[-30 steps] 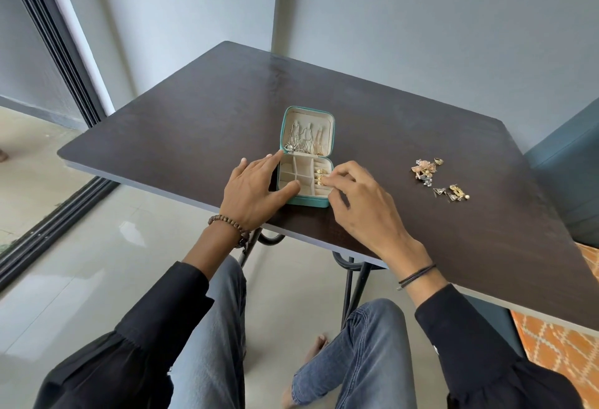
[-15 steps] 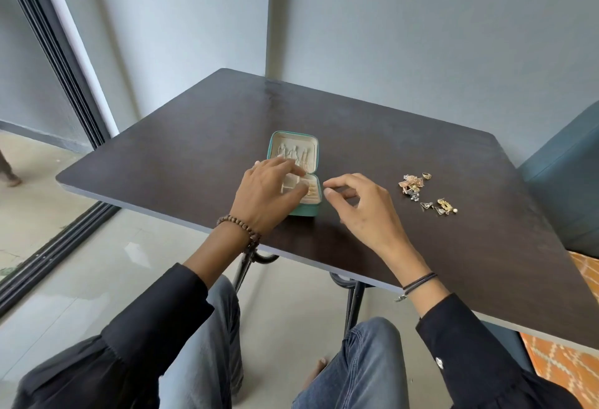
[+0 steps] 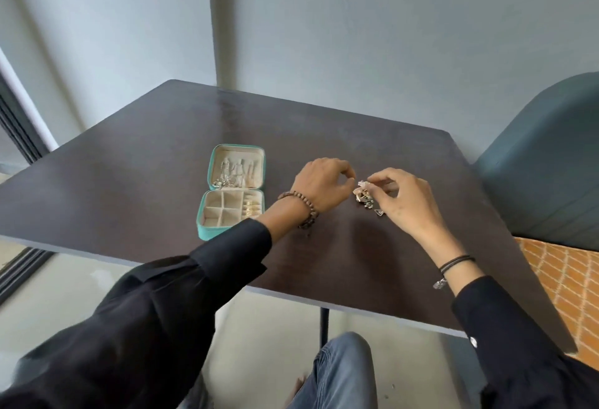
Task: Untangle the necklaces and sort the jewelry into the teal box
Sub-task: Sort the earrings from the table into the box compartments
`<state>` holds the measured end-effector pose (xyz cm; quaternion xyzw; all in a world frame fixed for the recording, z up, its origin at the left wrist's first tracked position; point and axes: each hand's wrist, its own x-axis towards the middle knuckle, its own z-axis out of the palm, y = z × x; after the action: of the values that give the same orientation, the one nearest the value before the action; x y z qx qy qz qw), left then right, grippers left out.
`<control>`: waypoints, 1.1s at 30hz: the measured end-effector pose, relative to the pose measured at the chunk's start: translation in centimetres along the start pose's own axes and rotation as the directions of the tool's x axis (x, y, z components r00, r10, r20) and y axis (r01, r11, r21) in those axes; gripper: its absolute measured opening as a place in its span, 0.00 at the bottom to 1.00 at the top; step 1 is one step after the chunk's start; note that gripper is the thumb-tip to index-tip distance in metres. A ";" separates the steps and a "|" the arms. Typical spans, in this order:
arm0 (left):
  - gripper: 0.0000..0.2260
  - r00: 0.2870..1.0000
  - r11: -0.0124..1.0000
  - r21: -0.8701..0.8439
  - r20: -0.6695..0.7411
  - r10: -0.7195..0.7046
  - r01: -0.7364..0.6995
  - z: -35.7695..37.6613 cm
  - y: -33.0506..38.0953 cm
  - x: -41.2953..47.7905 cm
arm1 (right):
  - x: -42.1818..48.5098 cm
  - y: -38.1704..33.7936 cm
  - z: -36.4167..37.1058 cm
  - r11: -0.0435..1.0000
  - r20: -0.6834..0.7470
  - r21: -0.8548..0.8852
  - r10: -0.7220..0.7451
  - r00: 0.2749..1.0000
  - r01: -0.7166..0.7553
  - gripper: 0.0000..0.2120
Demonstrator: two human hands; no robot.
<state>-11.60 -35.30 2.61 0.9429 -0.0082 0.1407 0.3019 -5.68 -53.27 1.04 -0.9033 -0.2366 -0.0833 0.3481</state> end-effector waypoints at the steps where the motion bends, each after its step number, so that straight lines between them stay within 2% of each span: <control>1: 0.10 1.000 1.000 -0.017 0.015 -0.009 0.009 0.7 0.5 1.0 | 0.7 1.0 -0.5 0.999 -0.009 -0.030 0.018 1.000 -0.019 0.04; 4: 0.10 0.996 0.988 -0.130 0.058 -0.071 0.078 2.9 1.3 3.6 | 2.3 3.7 -1.8 0.992 -0.017 -0.072 0.107 0.994 -0.108 0.05; 7: 0.11 0.991 0.979 -0.167 0.076 -0.108 0.120 4.7 1.7 5.9 | 3.2 5.9 -2.3 0.989 0.063 -0.022 0.146 0.987 -0.145 0.07; 13: 0.10 0.983 0.989 -0.078 0.144 -0.114 0.126 7.1 1.5 9.4 | 5.0 7.7 -2.1 0.997 0.161 0.006 0.079 0.984 -0.081 0.09; 21: 0.10 0.980 0.994 0.005 0.165 -0.110 0.111 7.7 1.3 10.1 | 5.4 7.7 -0.7 0.997 0.098 -0.033 0.078 0.992 -0.075 0.04; 27: 0.08 0.977 0.994 0.081 0.196 -0.089 0.074 6.8 2.1 9.7 | 5.3 7.0 -1.0 0.990 0.144 -0.142 0.015 0.989 0.006 0.01; 33: 0.07 0.994 0.994 0.113 0.112 -0.008 -0.005 5.7 2.7 8.4 | 4.7 5.2 -1.7 0.988 0.172 -0.152 0.005 0.985 0.022 0.01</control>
<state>-2.35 -40.22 1.98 0.9649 -0.0164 0.0872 0.2473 0.97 -56.06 0.67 -0.9302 -0.2624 -0.0247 0.2555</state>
